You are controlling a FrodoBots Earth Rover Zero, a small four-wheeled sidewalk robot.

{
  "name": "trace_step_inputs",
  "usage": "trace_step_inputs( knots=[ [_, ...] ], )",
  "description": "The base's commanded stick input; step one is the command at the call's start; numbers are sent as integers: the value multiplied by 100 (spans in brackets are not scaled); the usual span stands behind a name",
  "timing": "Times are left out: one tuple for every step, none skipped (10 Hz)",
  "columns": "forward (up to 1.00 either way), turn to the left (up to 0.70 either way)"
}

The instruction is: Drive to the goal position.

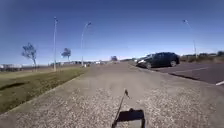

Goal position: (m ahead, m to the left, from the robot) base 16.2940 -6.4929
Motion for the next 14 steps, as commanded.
trace_step_inputs(
  knots=[
    [70,0],
    [70,0],
    [70,0],
    [70,0],
    [70,0],
    [70,0],
    [70,0],
    [70,0],
    [70,0],
    [70,0],
    [70,0],
    [70,0],
    [70,0],
    [37,0]
  ],
)
